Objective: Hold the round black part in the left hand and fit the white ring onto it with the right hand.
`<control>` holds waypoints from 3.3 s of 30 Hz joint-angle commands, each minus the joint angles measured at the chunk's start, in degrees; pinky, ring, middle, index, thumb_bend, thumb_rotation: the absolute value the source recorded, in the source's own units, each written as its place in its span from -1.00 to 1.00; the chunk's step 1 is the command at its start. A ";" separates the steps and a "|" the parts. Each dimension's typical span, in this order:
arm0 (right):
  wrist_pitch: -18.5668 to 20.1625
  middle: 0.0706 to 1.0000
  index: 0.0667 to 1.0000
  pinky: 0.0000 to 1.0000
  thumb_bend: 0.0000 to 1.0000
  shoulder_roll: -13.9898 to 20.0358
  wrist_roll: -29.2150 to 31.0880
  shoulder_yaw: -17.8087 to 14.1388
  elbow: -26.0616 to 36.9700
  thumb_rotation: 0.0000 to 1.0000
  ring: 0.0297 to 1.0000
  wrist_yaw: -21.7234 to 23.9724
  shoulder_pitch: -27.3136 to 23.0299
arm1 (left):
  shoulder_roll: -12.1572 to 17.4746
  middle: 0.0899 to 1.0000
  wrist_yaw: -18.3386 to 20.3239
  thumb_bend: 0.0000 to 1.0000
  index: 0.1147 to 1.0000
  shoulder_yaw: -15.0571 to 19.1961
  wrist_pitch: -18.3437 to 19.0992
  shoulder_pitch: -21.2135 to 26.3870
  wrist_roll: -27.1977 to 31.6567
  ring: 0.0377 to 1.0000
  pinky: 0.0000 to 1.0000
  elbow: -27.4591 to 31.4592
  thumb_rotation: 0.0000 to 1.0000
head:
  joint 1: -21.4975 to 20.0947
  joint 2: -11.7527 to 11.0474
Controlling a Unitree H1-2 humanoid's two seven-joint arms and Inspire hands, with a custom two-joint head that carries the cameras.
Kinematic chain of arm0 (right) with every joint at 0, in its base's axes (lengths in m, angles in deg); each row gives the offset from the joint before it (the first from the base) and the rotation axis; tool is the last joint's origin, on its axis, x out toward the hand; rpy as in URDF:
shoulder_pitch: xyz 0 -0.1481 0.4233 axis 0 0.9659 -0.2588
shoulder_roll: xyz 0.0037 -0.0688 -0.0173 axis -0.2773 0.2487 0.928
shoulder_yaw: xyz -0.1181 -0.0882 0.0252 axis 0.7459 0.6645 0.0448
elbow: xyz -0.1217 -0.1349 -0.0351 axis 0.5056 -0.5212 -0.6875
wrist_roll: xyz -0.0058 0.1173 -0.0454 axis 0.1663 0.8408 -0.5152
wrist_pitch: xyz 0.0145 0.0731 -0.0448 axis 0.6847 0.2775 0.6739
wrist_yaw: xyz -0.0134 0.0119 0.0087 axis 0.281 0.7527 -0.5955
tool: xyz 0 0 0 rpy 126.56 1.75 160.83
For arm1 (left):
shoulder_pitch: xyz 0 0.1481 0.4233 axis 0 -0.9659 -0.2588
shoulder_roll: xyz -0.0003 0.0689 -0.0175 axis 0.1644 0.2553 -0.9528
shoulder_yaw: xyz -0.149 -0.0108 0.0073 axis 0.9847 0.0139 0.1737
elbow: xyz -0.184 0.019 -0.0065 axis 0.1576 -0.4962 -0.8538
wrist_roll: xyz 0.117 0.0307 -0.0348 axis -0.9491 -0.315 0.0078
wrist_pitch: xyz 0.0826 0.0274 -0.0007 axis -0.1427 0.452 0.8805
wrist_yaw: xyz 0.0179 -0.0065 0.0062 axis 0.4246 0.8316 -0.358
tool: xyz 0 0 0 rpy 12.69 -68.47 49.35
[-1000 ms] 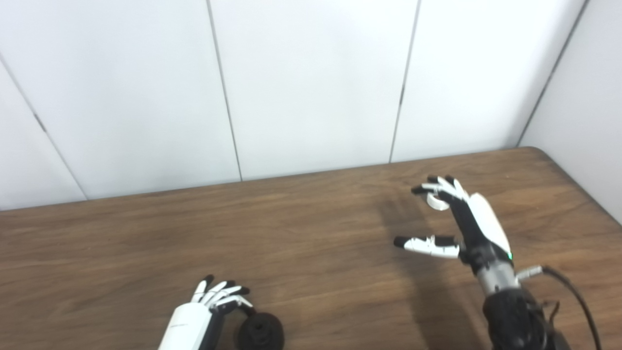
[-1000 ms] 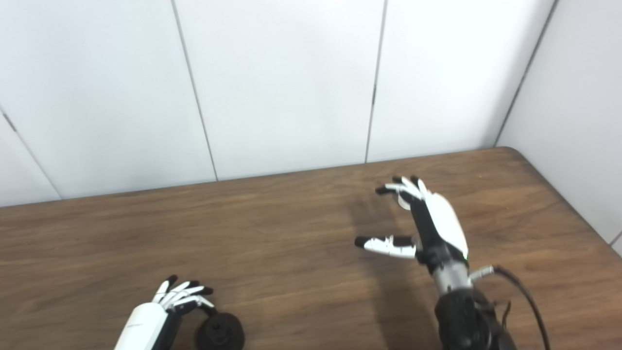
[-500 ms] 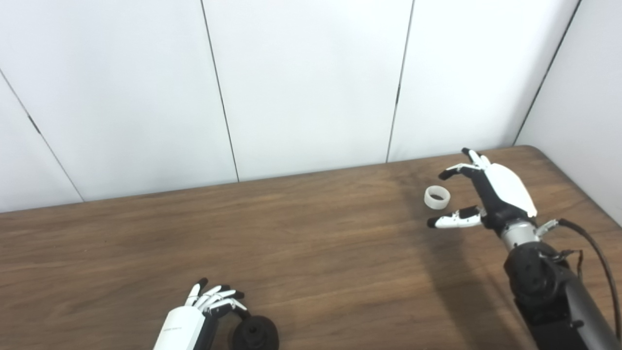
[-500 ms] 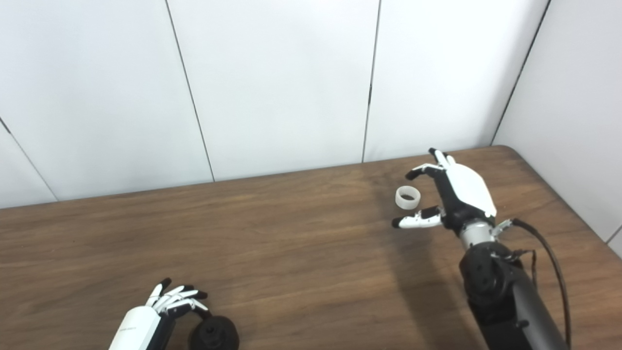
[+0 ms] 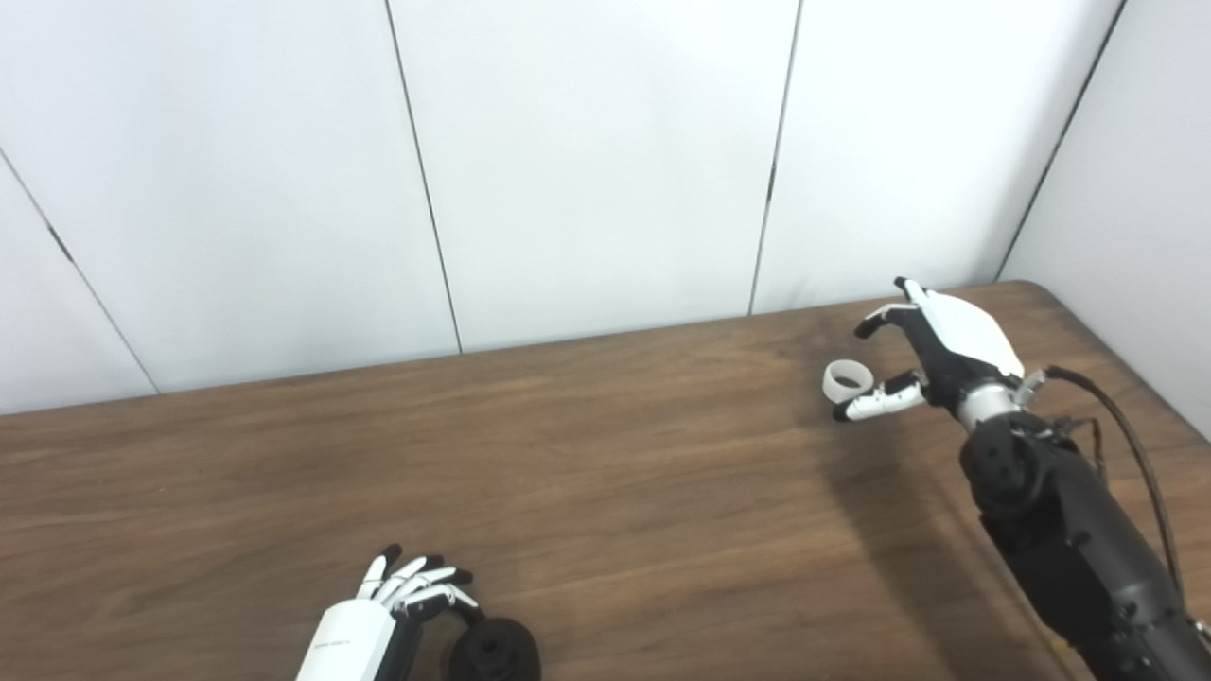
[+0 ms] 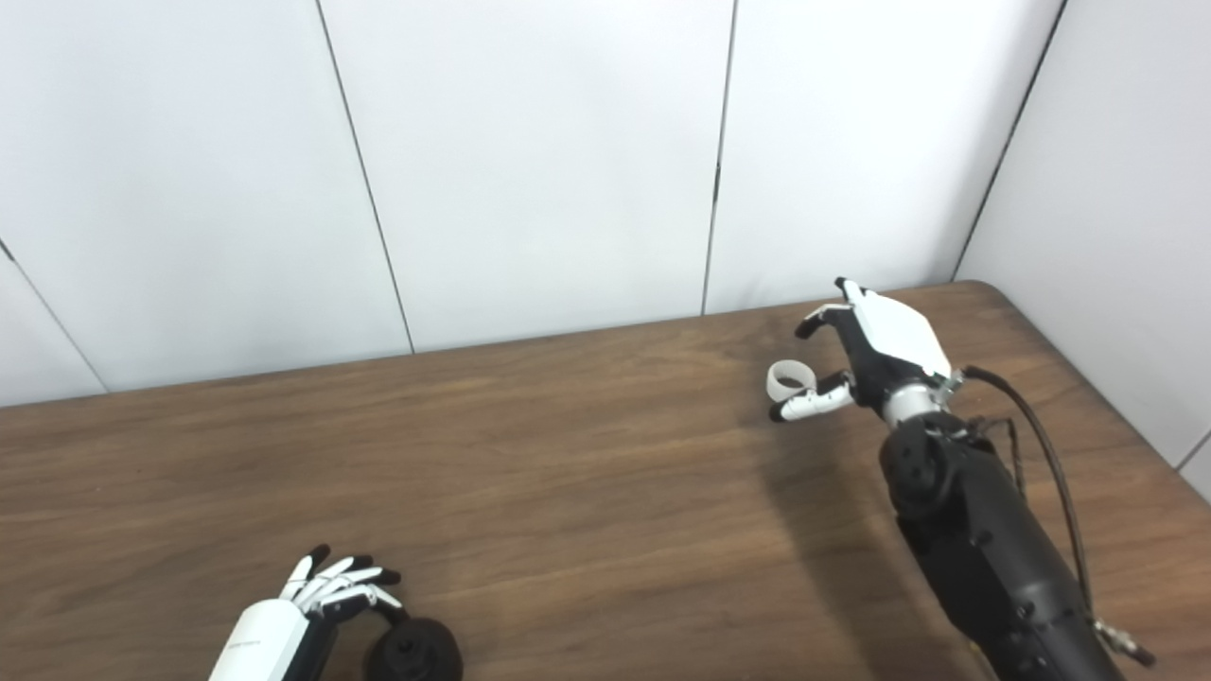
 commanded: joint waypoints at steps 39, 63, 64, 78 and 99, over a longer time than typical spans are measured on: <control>1.85 0.95 0.37 1.00 0.66 -4.07 -5.32 -6.33 -13.53 -0.29 1.00 6.56 -11.26 | 1.00 0.49 2.64 0.05 -0.16 0.52 1.57 -2.00 -0.96 0.73 1.00 4.23 -0.89 | 0.67 0.87; 1.85 0.90 0.32 1.00 0.64 -3.51 -7.10 -6.59 -14.24 -0.36 1.00 7.43 -10.18 | 0.92 0.49 3.09 0.05 -0.16 0.54 1.83 -1.81 -1.15 0.72 1.00 4.43 -0.89 | 0.61 1.39; 1.85 0.90 0.32 1.00 0.64 -3.38 -6.99 -6.35 -14.39 -0.36 1.00 7.32 -10.18 | 0.90 0.49 2.95 0.05 -0.16 0.58 1.74 -1.81 -1.08 0.72 1.00 4.36 -0.89 | 0.58 1.39; 1.85 0.90 0.27 1.00 0.59 -3.55 -6.25 -6.13 -13.36 -0.42 1.00 7.68 -9.59 | 1.01 0.49 3.30 0.05 -0.16 0.62 2.09 -1.76 -1.36 0.73 1.00 4.82 -0.89 | 0.69 1.67; 1.35 0.67 -0.10 1.00 0.04 -1.59 1.35 -3.18 -12.82 -0.73 0.97 -0.76 -7.11 | 0.84 0.48 2.86 0.05 -0.17 0.42 1.60 -1.96 -1.27 0.72 1.00 4.78 -0.89 | 0.88 1.68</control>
